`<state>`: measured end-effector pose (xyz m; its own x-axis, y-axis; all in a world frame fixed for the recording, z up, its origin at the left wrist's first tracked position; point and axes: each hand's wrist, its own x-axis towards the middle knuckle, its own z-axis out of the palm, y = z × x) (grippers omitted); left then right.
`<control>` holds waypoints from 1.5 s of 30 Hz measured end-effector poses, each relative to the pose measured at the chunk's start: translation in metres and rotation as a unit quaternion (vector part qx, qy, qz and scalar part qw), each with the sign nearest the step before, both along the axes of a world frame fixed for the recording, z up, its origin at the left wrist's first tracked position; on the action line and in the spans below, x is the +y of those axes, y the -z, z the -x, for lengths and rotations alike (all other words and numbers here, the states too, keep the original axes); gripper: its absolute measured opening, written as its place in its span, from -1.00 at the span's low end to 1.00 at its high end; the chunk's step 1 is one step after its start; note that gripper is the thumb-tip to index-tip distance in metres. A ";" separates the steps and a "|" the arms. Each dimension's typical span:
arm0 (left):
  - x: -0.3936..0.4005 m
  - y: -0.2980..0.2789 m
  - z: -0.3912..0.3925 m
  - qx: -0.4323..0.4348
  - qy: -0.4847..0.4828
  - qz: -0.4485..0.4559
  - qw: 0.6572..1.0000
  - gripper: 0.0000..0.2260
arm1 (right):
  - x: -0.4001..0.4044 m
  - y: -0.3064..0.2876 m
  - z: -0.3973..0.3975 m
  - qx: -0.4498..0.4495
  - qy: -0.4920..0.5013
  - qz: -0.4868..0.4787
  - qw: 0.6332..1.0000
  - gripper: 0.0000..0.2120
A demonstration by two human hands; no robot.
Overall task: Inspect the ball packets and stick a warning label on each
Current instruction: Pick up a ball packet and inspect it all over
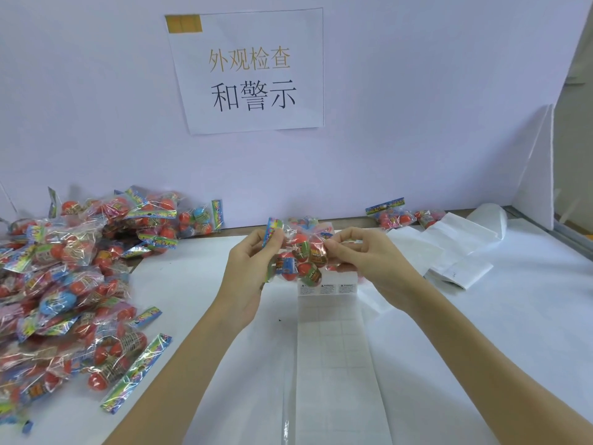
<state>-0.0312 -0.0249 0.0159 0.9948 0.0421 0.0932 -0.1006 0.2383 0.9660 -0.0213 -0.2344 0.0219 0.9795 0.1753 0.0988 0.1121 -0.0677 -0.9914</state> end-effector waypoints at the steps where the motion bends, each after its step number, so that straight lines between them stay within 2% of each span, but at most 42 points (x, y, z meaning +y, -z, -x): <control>1: -0.001 0.001 0.000 -0.004 0.007 0.006 1.000 -0.85 | 0.000 0.000 -0.001 0.006 -0.001 -0.015 1.000 -0.87; 4: -0.007 0.003 0.002 -0.006 0.011 0.023 1.000 -0.84 | 0.007 0.001 0.001 -0.017 0.034 -0.031 0.999 -0.90; 7: -0.011 0.006 0.002 0.013 0.009 0.034 0.999 -0.81 | 0.010 0.001 0.004 -0.019 0.000 0.005 1.000 -0.70; 8: -0.012 0.007 0.003 0.019 0.014 0.037 0.999 -0.80 | 0.009 0.001 0.005 -0.025 -0.007 0.031 0.999 -0.68; 10: -0.012 0.007 0.003 0.033 0.017 0.042 0.998 -0.82 | 0.008 0.000 0.005 -0.052 0.001 0.065 0.997 -0.77; 12: -0.012 0.006 0.004 0.024 -0.003 0.015 1.000 -0.85 | 0.005 -0.001 0.005 -0.084 0.005 0.073 0.994 -0.85; 14: -0.011 0.007 0.004 -0.027 0.002 -0.058 0.998 -0.77 | 0.002 -0.003 0.005 -0.093 -0.019 0.082 0.992 -0.83; 16: -0.011 0.006 0.006 -0.076 0.030 -0.121 0.989 -0.73 | 0.001 -0.006 0.008 -0.087 -0.044 0.092 0.991 -0.72; 17: -0.011 0.007 0.006 -0.090 0.028 -0.137 0.986 -0.79 | 0.002 -0.007 0.010 -0.093 -0.045 0.101 0.989 -0.66; 19: -0.010 0.008 0.005 -0.094 -0.002 -0.146 0.985 -0.89 | 0.007 -0.007 0.013 -0.125 -0.028 0.138 0.982 -0.54; 21: -0.009 0.009 0.003 -0.087 -0.027 -0.144 0.985 -0.90 | 0.010 -0.006 0.015 -0.159 -0.024 0.167 0.973 -0.42; 25: -0.006 0.006 0.000 -0.078 -0.056 -0.115 0.989 -0.84 | 0.008 -0.005 0.013 -0.154 -0.021 0.165 0.974 -0.46; 29: -0.007 0.011 -0.001 -0.103 -0.098 -0.149 0.979 -0.88 | 0.011 -0.004 0.014 -0.172 -0.020 0.199 0.964 -0.46; 31: -0.007 0.012 -0.001 -0.112 -0.124 -0.139 0.976 -0.88 | 0.012 -0.004 0.015 -0.179 -0.039 0.212 0.960 -0.66; 32: -0.007 0.013 -0.001 -0.112 -0.131 -0.130 0.977 -0.88 | 0.011 -0.003 0.015 -0.167 -0.052 0.201 0.964 -0.74; 35: -0.006 0.010 -0.001 -0.094 -0.107 -0.113 0.983 -0.87 | 0.007 -0.001 0.010 -0.106 -0.043 0.134 0.984 -0.69; 37: -0.004 0.007 0.000 -0.088 -0.064 -0.105 0.989 -0.89 | 0.005 -0.003 0.009 -0.086 -0.024 0.094 0.992 -0.73; 39: -0.002 0.004 0.003 -0.099 0.011 -0.100 0.990 -0.78 | 0.000 -0.007 0.009 -0.093 -0.029 0.079 0.992 -0.78; 42: -0.001 0.001 0.006 -0.142 0.099 -0.172 0.970 -0.63 | -0.005 -0.010 0.009 -0.083 -0.058 0.059 0.993 -0.72; 43: -0.002 0.001 0.007 -0.153 0.095 -0.183 0.967 -0.66 | -0.006 -0.010 0.009 -0.075 -0.057 0.039 0.995 -0.69; 45: -0.005 0.002 0.007 -0.153 0.042 -0.147 0.976 -0.76 | -0.006 -0.011 0.008 -0.058 -0.050 -0.016 0.997 -0.64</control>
